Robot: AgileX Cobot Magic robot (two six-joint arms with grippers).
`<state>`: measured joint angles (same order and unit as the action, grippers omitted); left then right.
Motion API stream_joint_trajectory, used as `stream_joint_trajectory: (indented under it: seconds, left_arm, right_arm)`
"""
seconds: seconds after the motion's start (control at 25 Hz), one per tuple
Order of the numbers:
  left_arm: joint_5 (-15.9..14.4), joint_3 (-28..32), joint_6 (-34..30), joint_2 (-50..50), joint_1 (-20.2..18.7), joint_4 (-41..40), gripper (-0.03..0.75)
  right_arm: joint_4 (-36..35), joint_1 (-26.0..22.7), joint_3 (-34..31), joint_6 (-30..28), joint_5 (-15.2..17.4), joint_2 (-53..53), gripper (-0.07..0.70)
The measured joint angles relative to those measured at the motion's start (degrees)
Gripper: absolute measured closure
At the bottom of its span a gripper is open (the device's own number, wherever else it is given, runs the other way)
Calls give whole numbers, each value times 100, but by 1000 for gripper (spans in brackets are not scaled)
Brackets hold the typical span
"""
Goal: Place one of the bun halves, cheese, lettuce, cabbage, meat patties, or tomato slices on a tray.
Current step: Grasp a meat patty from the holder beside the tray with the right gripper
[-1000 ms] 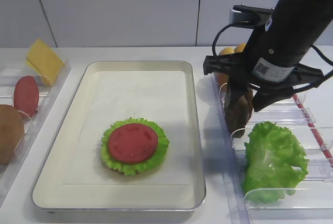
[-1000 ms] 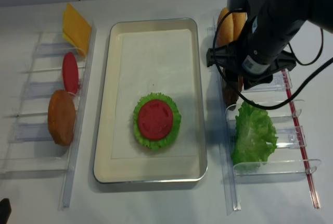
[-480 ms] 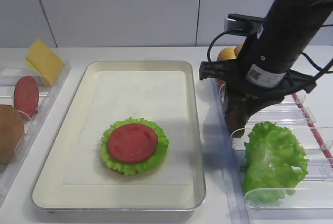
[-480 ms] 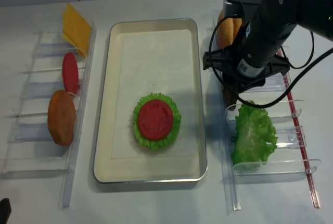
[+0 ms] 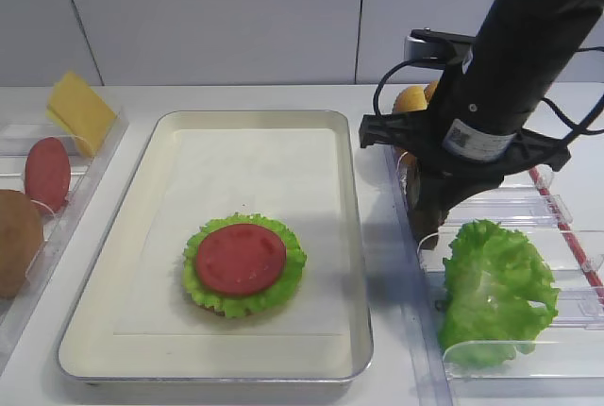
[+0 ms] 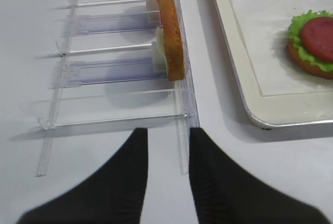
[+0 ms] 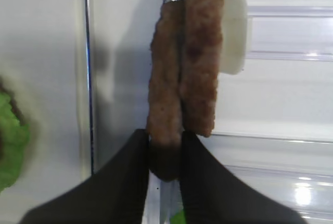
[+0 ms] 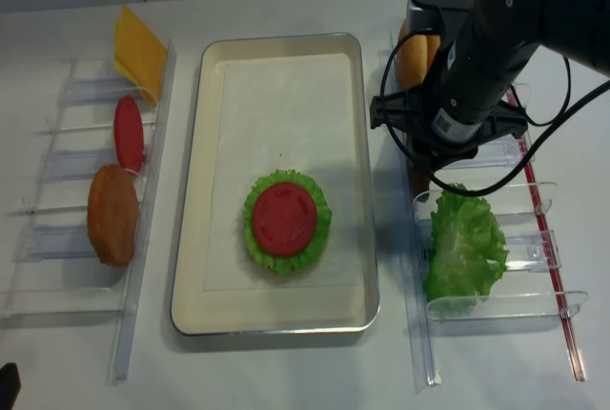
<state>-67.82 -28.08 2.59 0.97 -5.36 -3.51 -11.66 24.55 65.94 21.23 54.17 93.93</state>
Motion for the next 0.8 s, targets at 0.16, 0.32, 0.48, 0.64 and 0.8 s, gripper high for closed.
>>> stream_joint_trajectory:
  seconds: [0.16, 0.32, 0.48, 0.64, 0.8]
  left_arm:
    - [0, 0, 0, 0, 0, 0, 505]
    - [0, 0, 0, 0, 0, 0, 505]
    - [0, 0, 0, 0, 0, 0, 506]
    - [0, 0, 0, 0, 0, 0, 506]
    - [0, 0, 0, 0, 0, 0, 505]
  right_arm:
    - [28, 0, 0, 0, 21, 0, 465]
    - [41, 0, 0, 10, 21, -63, 466]
    - [109, 0, 0, 47, 99, -216, 468]
    - [191, 4, 0, 95, 221, -538, 468]
    - [191, 4, 0, 119, 289, -864, 468]
